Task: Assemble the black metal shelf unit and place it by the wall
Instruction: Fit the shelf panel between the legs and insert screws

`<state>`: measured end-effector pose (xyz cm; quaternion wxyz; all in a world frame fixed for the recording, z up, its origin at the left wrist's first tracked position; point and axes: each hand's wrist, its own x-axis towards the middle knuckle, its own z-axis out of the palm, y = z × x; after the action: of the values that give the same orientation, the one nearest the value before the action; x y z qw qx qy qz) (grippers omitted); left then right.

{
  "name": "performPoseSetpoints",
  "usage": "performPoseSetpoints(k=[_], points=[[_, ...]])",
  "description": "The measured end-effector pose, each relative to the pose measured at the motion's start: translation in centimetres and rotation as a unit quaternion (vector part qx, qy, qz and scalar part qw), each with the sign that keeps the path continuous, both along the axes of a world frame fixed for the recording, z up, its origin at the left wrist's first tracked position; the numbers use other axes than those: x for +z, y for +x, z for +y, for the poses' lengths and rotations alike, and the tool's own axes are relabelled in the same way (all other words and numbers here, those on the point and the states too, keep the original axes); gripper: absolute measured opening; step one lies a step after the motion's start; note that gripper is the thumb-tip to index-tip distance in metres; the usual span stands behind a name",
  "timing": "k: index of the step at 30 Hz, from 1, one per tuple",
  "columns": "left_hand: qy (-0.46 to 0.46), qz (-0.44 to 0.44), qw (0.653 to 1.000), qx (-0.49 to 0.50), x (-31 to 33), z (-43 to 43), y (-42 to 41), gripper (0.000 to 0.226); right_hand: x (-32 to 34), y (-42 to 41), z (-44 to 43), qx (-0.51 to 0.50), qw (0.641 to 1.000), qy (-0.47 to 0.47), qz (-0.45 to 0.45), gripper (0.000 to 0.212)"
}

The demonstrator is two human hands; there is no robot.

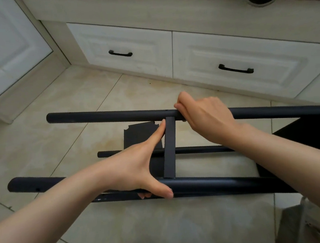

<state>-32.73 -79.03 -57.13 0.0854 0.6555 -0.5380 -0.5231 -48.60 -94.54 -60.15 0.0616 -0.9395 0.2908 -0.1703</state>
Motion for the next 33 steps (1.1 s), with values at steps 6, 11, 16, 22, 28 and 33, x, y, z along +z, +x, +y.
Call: performPoseSetpoints(k=[6,11,16,22,28,33], points=[[-0.043,0.004,0.999,0.018,-0.1,0.6,-0.7,0.145,-0.3,0.4,-0.1,-0.024,1.0,-0.005,-0.002,0.036],[-0.062,0.013,0.998,0.019,0.5,0.8,-0.8,0.141,-0.3,0.0,-0.2,-0.011,0.998,0.019,-0.062,0.038],[-0.051,0.004,0.998,0.021,0.1,1.0,-0.7,0.146,0.6,-1.4,-0.6,0.04,0.978,0.171,-0.109,0.024],[-0.04,-0.019,0.998,0.041,-0.2,1.0,-0.8,0.152,0.3,-2.1,-1.1,0.105,0.976,0.168,-0.094,0.023],[-0.021,-0.022,0.999,0.043,0.8,0.9,-1.5,0.143,-0.3,-1.3,-0.4,0.126,0.982,0.078,-0.114,0.022],[-0.022,-0.024,0.999,0.039,1.4,0.8,-1.8,0.143,-0.5,-1.1,-0.4,0.108,0.98,0.096,-0.137,0.025]])
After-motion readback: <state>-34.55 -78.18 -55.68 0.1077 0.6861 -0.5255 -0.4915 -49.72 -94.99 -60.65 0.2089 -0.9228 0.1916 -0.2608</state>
